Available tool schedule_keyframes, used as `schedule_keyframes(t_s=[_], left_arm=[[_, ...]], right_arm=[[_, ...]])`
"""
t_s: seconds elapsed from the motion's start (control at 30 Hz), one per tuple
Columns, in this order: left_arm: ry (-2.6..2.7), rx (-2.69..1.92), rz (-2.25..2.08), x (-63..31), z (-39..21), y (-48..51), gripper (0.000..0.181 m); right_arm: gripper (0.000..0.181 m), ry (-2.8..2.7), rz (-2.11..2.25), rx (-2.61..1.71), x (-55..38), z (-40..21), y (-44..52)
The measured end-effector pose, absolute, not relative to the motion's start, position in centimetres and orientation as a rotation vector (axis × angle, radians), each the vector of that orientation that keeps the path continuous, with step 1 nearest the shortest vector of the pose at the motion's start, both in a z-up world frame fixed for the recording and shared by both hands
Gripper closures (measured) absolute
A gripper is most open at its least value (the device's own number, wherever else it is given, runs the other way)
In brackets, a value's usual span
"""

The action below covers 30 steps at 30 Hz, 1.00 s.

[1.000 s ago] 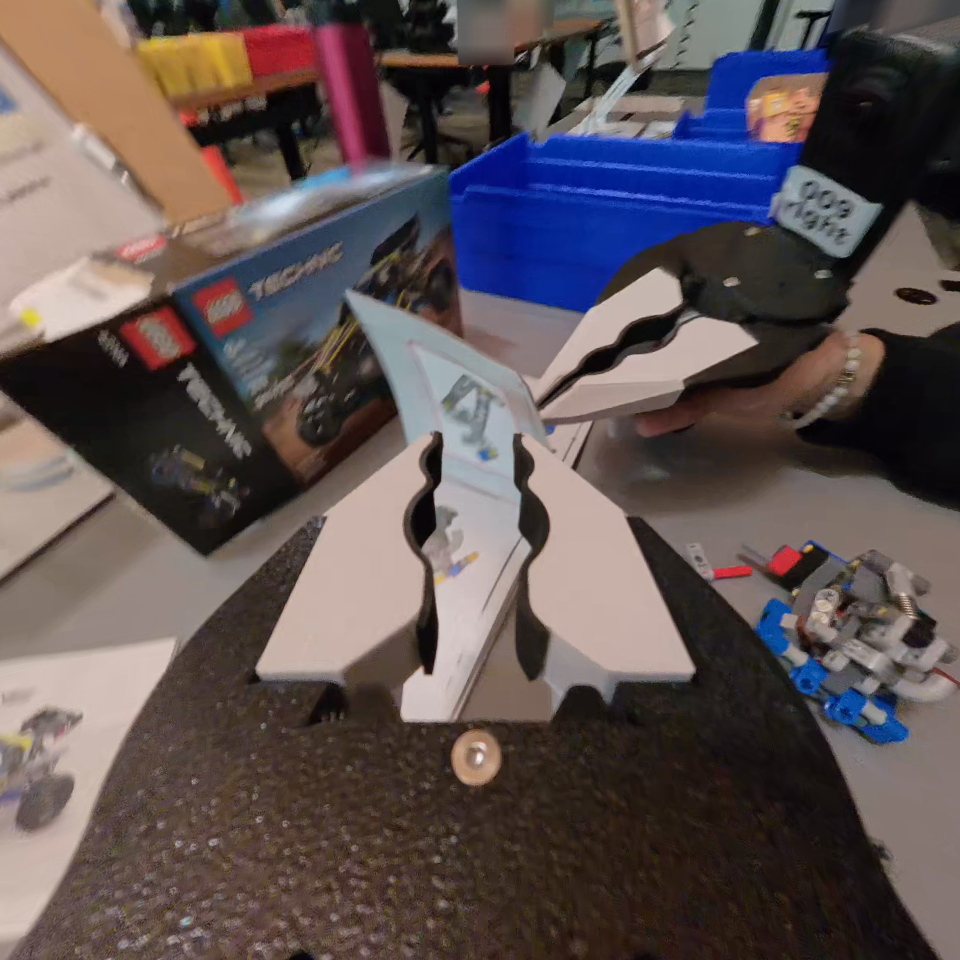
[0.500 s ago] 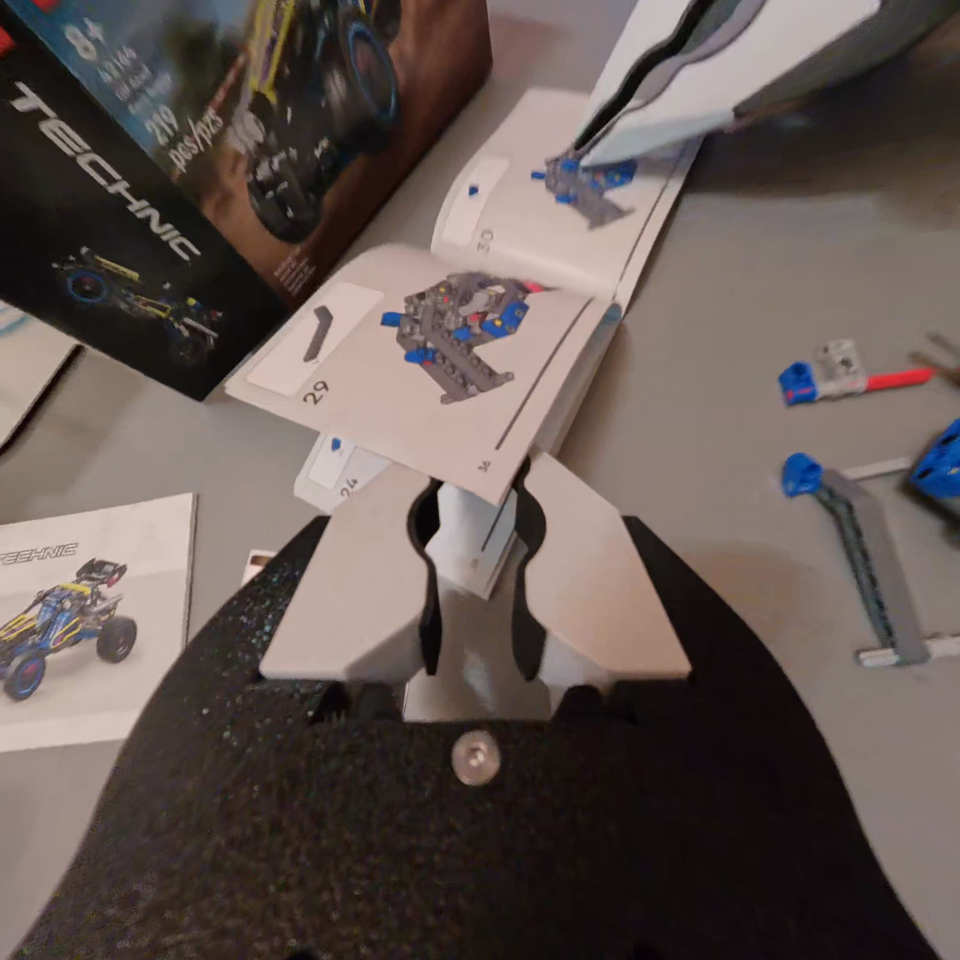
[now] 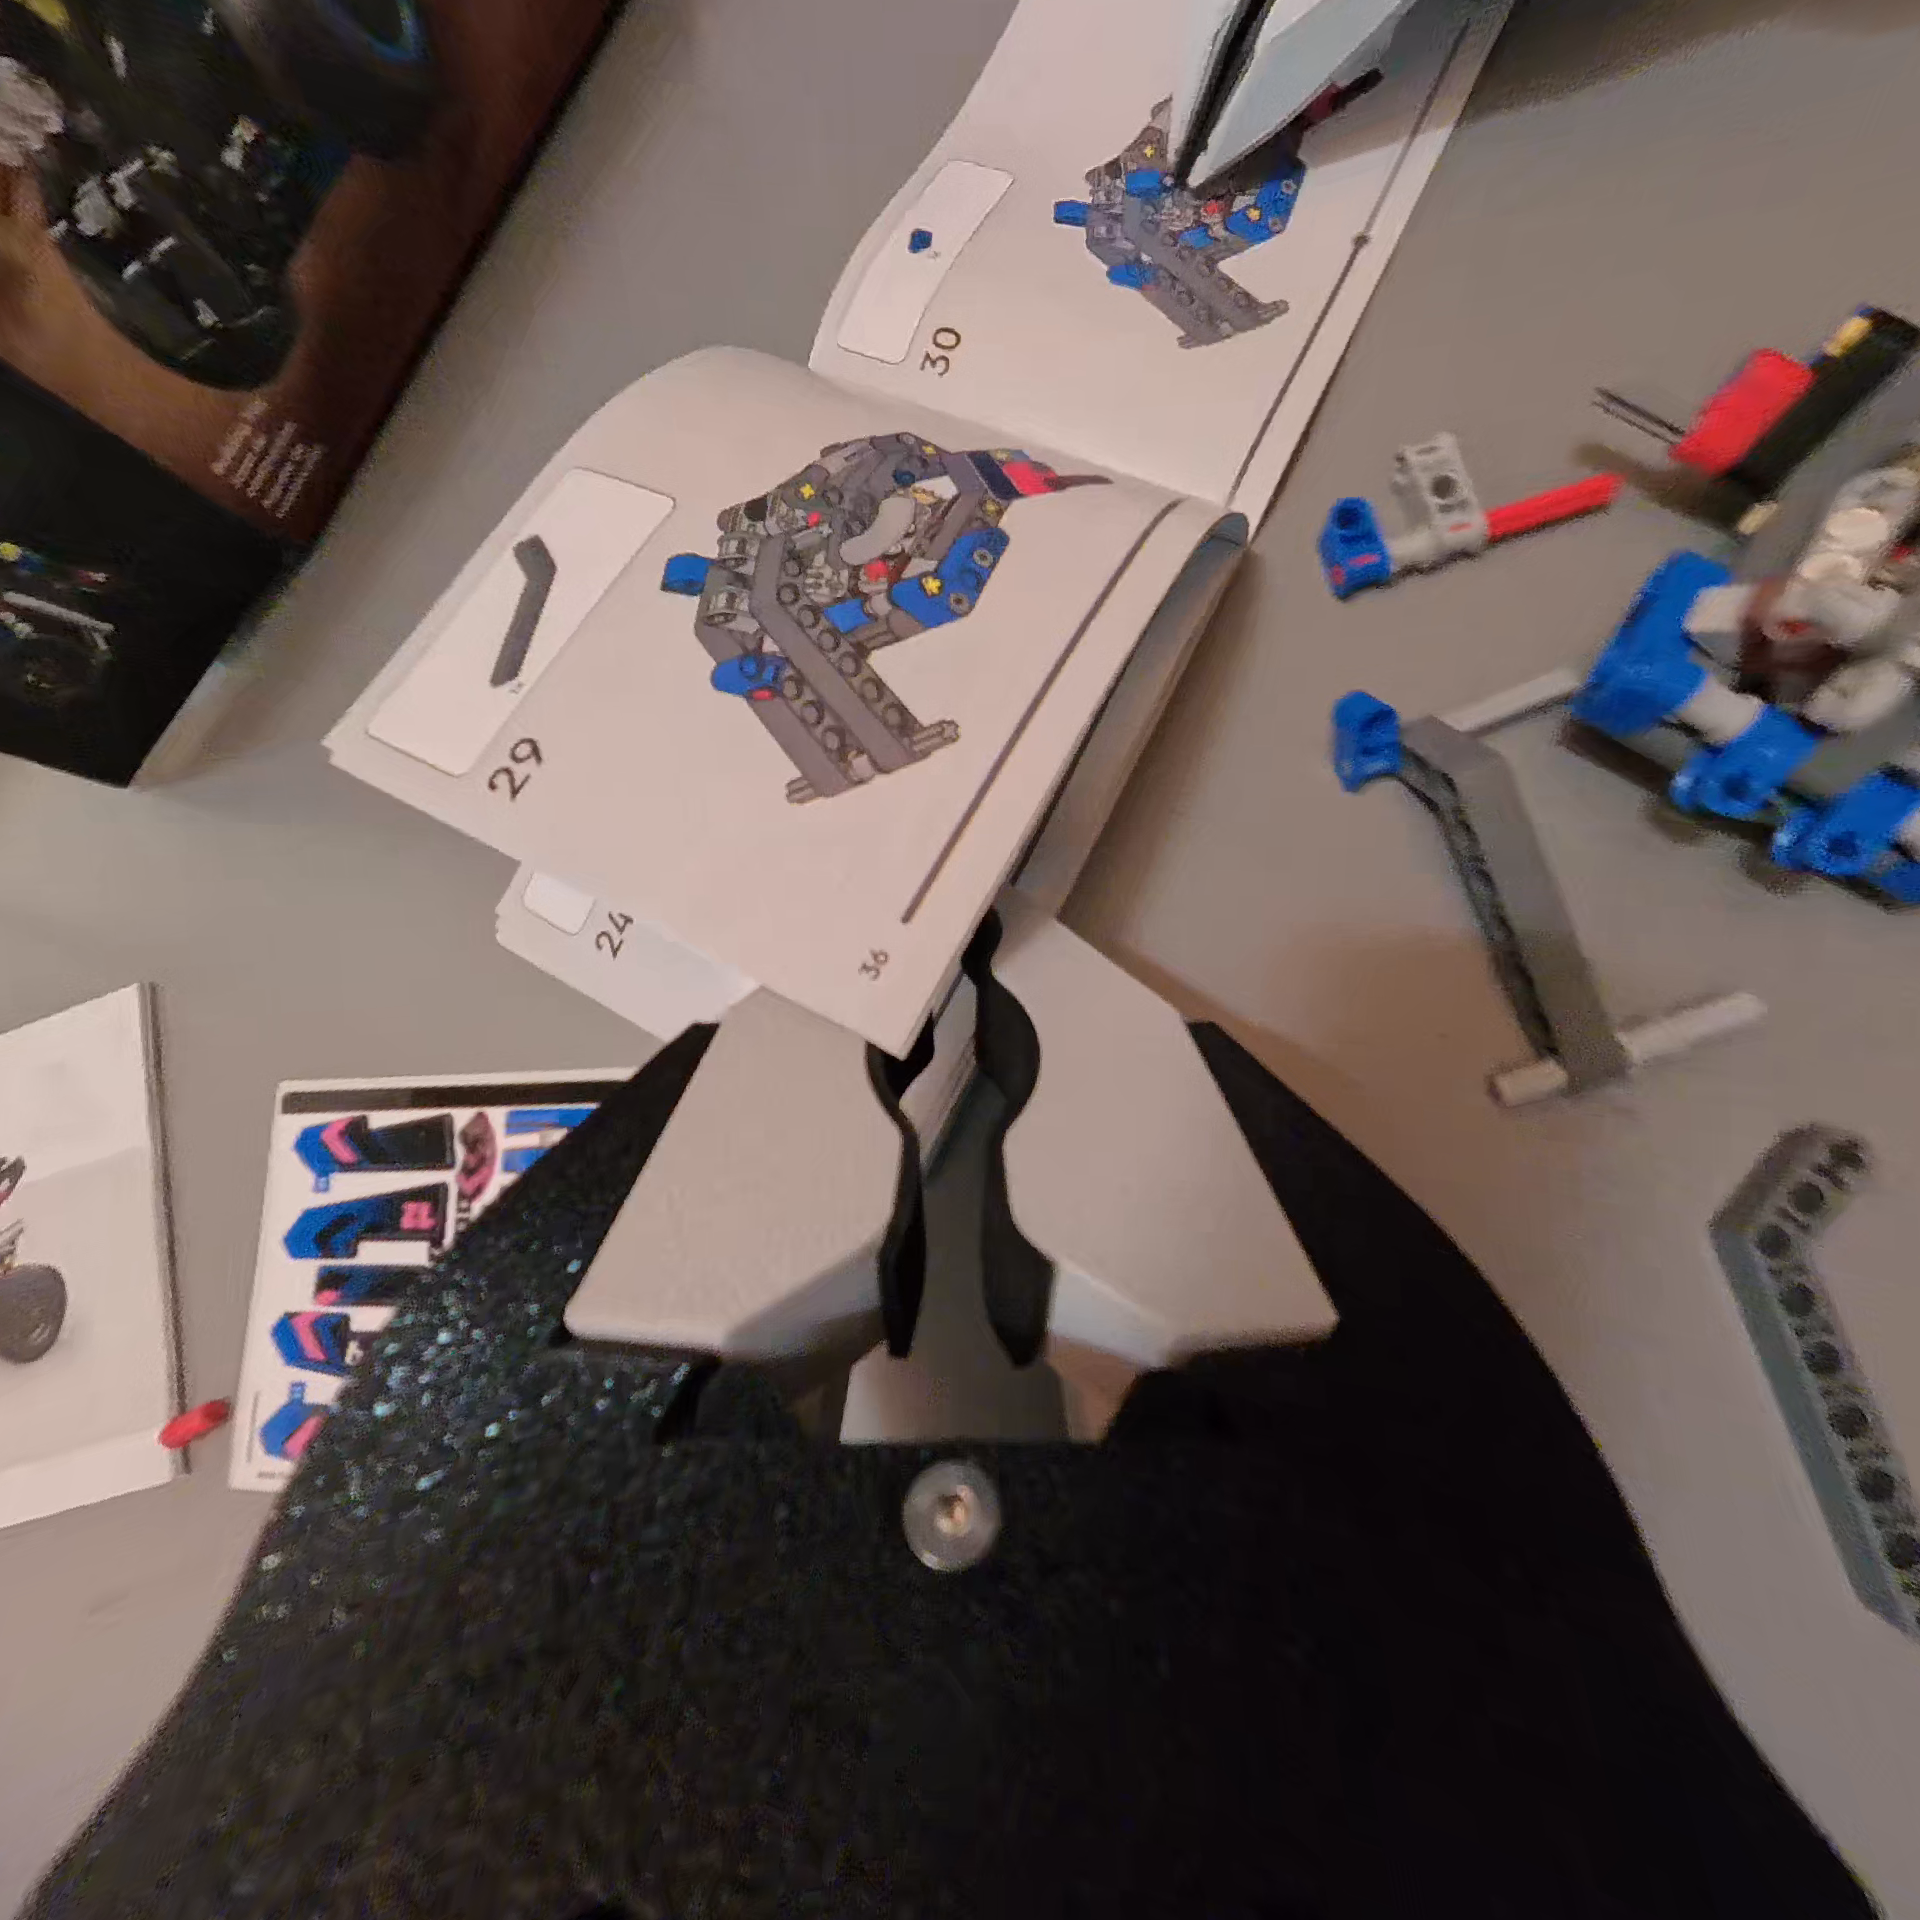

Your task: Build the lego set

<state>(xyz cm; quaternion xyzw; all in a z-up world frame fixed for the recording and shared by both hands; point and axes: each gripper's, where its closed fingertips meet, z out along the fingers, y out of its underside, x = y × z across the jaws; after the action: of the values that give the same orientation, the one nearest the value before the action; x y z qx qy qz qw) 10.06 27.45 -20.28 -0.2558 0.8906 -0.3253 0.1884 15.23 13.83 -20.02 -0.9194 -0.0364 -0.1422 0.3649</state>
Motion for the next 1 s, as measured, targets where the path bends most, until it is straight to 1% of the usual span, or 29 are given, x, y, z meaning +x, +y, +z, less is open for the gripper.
schedule_keyframes(t_s=[0.1,0.2,0.37,0.6,0.87,1.0], left_arm=[[2.47,-0.662,-0.946,9.3,-20.2,27.3,0.181],[2.431,-0.637,-0.961,9.2,-20.2,27.3,0.181],[2.414,-0.583,-0.935,9.2,-20.2,27.3,0.181],[2.388,-0.554,-0.903,9.2,-20.2,27.3,0.181],[2.383,-0.552,-0.899,9.2,-20.2,27.3,0.181],[2.385,-0.554,-0.902,9.3,-20.2,27.3,0.181]], right_arm=[[0.181,-0.143,-0.331,-2.368,13.4,-20.0,13.0],[0.181,-0.119,-0.464,-2.374,14.0,-20.0,11.8],[0.181,-0.012,-0.555,-2.344,15.1,-19.9,10.7],[0.181,0.082,-0.478,-2.319,15.4,-20.0,10.6],[0.181,0.079,-0.561,-2.33,16.1,-19.9,10.4],[0.181,0.115,-0.633,-2.262,17.0,-18.4,10.3]])
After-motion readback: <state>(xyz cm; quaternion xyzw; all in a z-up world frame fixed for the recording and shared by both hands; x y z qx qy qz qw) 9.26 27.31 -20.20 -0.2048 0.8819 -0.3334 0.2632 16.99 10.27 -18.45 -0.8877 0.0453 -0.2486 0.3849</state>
